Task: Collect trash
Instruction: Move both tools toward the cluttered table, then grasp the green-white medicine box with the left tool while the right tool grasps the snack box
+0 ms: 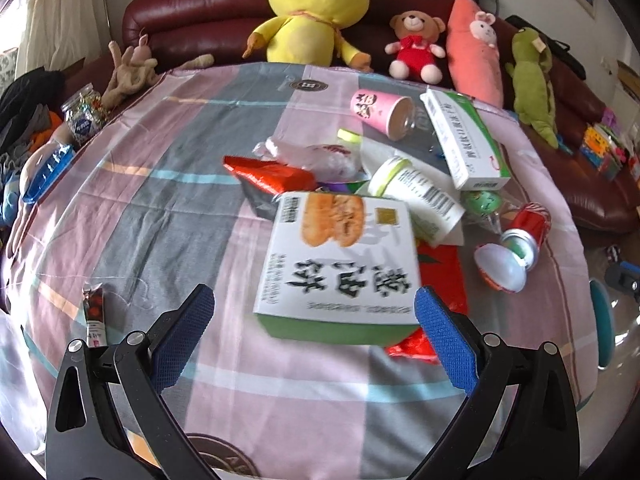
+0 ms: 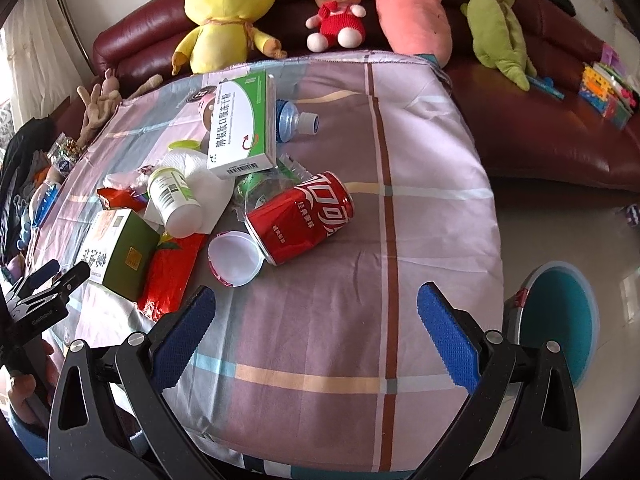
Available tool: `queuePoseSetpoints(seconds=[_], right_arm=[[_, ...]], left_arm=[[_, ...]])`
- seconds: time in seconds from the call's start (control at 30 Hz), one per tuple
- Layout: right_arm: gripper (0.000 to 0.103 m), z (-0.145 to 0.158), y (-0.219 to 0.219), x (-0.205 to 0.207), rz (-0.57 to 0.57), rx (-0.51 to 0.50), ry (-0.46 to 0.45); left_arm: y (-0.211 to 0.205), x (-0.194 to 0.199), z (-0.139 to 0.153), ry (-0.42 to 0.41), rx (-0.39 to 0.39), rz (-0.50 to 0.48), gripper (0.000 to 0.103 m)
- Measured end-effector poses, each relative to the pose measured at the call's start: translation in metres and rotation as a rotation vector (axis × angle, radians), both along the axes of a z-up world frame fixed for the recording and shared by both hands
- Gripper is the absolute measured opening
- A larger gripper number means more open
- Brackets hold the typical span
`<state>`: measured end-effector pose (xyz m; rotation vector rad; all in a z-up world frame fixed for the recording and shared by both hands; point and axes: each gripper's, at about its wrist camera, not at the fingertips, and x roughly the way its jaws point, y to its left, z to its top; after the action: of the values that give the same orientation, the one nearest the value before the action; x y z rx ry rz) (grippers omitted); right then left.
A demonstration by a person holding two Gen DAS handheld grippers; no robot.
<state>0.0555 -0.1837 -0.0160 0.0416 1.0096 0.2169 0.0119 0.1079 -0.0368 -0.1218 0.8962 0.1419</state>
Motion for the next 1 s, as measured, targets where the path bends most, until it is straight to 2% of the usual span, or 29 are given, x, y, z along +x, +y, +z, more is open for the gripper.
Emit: queuePoseSetpoints(seconds=[0.13, 0.23, 0.33, 0.43, 0.47, 0.57, 0.63, 0.7, 0.8, 1.0], right_arm=[[0.097, -0.002, 0.008, 0.007, 0.018, -0.013, 0.005], [0.097, -0.003, 0.014, 0.010, 0.028, -0.014, 0.008], [0.097, -0.005, 0.019, 0.011, 0.038, -0.019, 0.012], [0.097, -0.006, 0.027, 0.012, 0.052, -0.025, 0.018], [0.097, -0.007, 0.030, 0.013, 0.056, -0.030, 0.021], [0.097, -0.006, 0.038, 0.013, 0.064, -0.041, 0.025], [0.097, -0.006, 0.042, 0.013, 0.069, -0.049, 0.022], [0.097, -0.006, 0.044, 0.012, 0.074, -0.057, 0.018], [0.097, -0.008, 0.047, 0.014, 0.077, -0.062, 0.028], [0.097, -0.011, 0.056, 0.018, 0.096, -0.058, 0.040]], left_arm=[[0.016, -0.004, -0.004, 0.022, 0.032, 0.020, 0.100], [0.038, -0.008, -0.001, -0.002, -0.012, 0.012, 0.100], [0.053, -0.007, 0.000, -0.029, -0.102, -0.080, 0.100], [0.053, 0.006, -0.003, -0.012, -0.180, -0.188, 0.100], [0.052, 0.011, -0.004, -0.006, -0.184, -0.213, 0.099], [0.052, 0.022, -0.009, 0.017, -0.192, -0.251, 0.088], [0.056, 0.026, -0.013, 0.029, -0.230, -0.260, 0.066], [0.059, 0.028, -0.017, 0.043, -0.275, -0.273, 0.059], [0.054, 0.026, -0.022, 0.051, -0.317, -0.315, 0.059], [0.027, 0.013, -0.022, 0.058, -0.333, -0.420, 0.052]])
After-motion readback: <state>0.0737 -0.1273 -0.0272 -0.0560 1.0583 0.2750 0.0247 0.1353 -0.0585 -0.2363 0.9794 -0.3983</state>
